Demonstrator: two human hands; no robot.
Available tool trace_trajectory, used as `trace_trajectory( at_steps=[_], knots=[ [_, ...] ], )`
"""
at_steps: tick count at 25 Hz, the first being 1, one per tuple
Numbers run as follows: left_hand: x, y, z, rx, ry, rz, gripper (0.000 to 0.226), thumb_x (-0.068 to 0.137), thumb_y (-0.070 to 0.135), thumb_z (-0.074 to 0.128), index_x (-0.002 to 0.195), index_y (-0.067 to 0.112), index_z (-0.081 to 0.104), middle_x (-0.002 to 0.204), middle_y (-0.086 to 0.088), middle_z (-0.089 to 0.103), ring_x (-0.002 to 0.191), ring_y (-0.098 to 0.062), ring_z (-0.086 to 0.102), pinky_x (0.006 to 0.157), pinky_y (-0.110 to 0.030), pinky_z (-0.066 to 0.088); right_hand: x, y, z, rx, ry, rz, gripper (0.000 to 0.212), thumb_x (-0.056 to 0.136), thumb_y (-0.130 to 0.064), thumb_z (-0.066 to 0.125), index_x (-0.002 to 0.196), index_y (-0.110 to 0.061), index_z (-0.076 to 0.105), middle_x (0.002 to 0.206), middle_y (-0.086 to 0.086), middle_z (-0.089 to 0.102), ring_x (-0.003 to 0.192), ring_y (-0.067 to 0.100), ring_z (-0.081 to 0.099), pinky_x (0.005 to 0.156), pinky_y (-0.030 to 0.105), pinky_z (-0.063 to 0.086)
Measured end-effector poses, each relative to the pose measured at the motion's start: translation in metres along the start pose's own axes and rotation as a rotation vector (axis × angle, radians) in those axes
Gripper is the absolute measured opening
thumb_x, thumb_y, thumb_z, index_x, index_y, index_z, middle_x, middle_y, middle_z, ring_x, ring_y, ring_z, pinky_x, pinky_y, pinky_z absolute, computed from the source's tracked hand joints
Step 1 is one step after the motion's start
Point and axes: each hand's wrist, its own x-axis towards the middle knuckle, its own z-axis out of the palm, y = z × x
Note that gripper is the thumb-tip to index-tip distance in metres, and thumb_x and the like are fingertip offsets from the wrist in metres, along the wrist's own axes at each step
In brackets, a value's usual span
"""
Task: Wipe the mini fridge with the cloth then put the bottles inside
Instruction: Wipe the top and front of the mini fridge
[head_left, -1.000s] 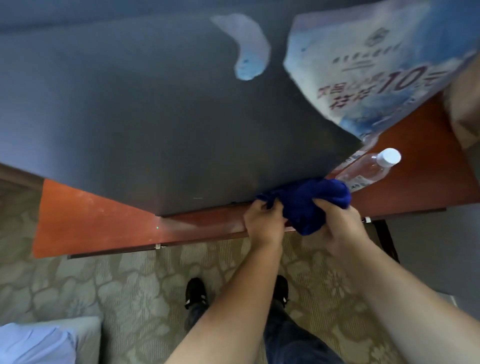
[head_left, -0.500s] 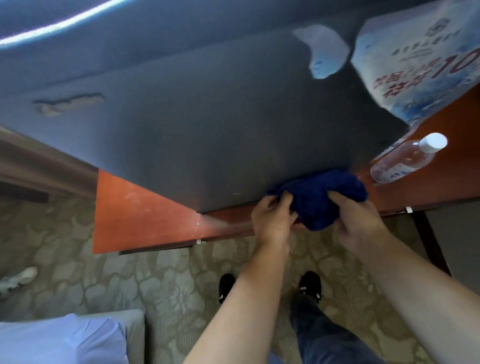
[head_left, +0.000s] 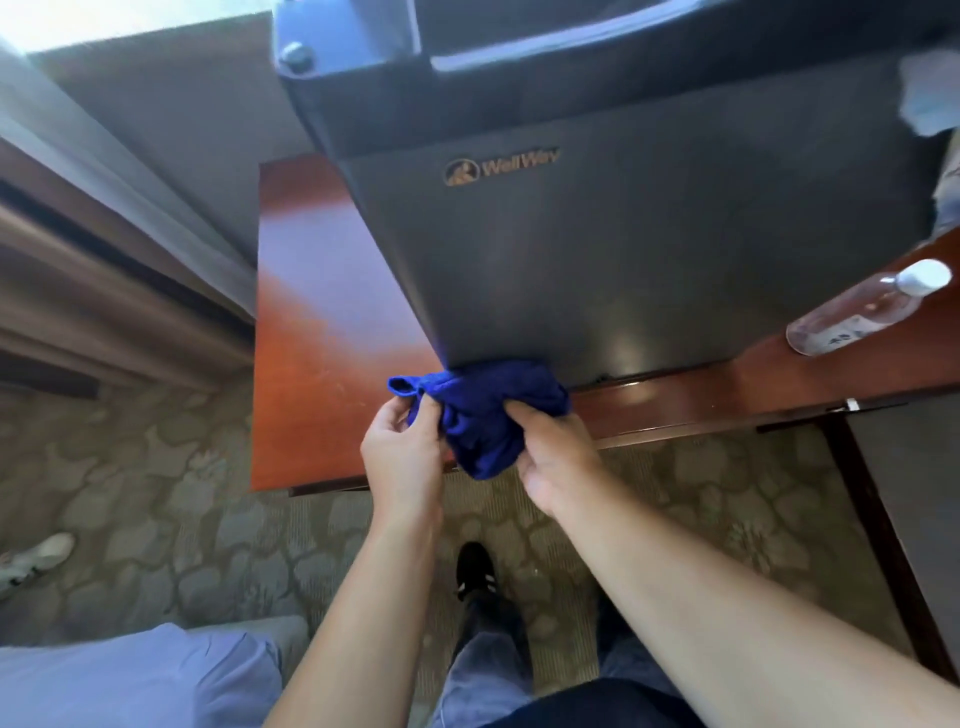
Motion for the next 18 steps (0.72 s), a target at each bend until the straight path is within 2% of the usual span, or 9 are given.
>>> trace_trajectory(
  at_steps=[2, 5, 7, 9, 11, 14, 18],
  knots=[
    [-0.004, 0.009, -0.002, 0.024, -0.024, 0.025, 0.024, 0.084, 0.03, 0.077, 0.102, 0.015, 0.073, 0.099, -0.008, 0.079, 0.1, -0.027, 0.075, 0.093, -0.053, 0.058, -0.007, -0.005, 0.002, 0.011, -0.009, 0.004, 0.023, 0.093, 0.013, 0.058, 0.094, -0.008, 0.068, 0.093, 0.013, 0.075, 0.068, 0.013, 0.076, 0.063, 0.025, 0.063],
    [-0.018, 0.015, 0.016, 0.003, -0.094, 0.007, 0.017, 0.091, 0.02, 0.074, 0.101, 0.006, 0.071, 0.1, -0.017, 0.078, 0.104, -0.033, 0.074, 0.091, -0.051, 0.06, -0.016, -0.034, -0.013, -0.004, -0.015, -0.027, 0.021, 0.094, 0.009, 0.06, 0.099, -0.009, 0.07, 0.1, 0.014, 0.078, 0.077, 0.018, 0.078, 0.062, 0.028, 0.062],
    [-0.032, 0.015, 0.042, -0.031, -0.129, -0.029, 0.011, 0.093, 0.012, 0.069, 0.1, 0.004, 0.07, 0.1, -0.015, 0.078, 0.103, -0.031, 0.075, 0.088, -0.046, 0.062, -0.02, -0.061, -0.032, -0.042, -0.012, -0.064, 0.02, 0.096, 0.005, 0.061, 0.102, -0.011, 0.072, 0.101, 0.012, 0.08, 0.086, 0.02, 0.079, 0.067, 0.03, 0.063],
    [-0.05, 0.013, 0.074, -0.045, -0.145, -0.038, 0.004, 0.093, 0.008, 0.066, 0.095, 0.009, 0.07, 0.096, -0.009, 0.078, 0.099, -0.026, 0.076, 0.077, -0.035, 0.064, -0.023, -0.091, -0.052, -0.08, 0.019, -0.092, 0.02, 0.096, -0.001, 0.063, 0.111, -0.01, 0.072, 0.108, 0.012, 0.079, 0.098, 0.026, 0.077, 0.081, 0.038, 0.064],
    [-0.071, 0.014, 0.109, -0.063, -0.194, -0.044, 0.007, 0.096, 0.008, 0.064, 0.096, 0.014, 0.068, 0.095, -0.002, 0.076, 0.095, -0.019, 0.075, 0.067, -0.024, 0.061, -0.024, -0.121, -0.073, -0.082, 0.066, -0.137, 0.024, 0.096, -0.003, 0.064, 0.117, -0.009, 0.071, 0.112, 0.013, 0.078, 0.104, 0.029, 0.075, 0.093, 0.046, 0.061],
    [-0.1, 0.01, 0.159, -0.105, -0.28, -0.09, 0.017, 0.099, 0.009, 0.059, 0.114, 0.012, 0.066, 0.11, -0.001, 0.074, 0.101, -0.013, 0.072, 0.065, -0.017, 0.058, -0.017, -0.163, -0.107, -0.064, 0.146, -0.214, 0.027, 0.092, -0.002, 0.068, 0.119, -0.007, 0.071, 0.114, 0.015, 0.077, 0.105, 0.031, 0.074, 0.096, 0.048, 0.06],
    [-0.125, 0.002, 0.214, -0.076, -0.322, -0.096, 0.012, 0.099, 0.008, 0.058, 0.107, 0.014, 0.065, 0.111, -0.006, 0.072, 0.105, -0.017, 0.07, 0.065, -0.016, 0.058, -0.004, -0.204, -0.146, -0.061, 0.191, -0.298, 0.029, 0.088, -0.004, 0.072, 0.116, -0.011, 0.073, 0.111, 0.011, 0.079, 0.104, 0.029, 0.075, 0.094, 0.048, 0.061]
  ],
)
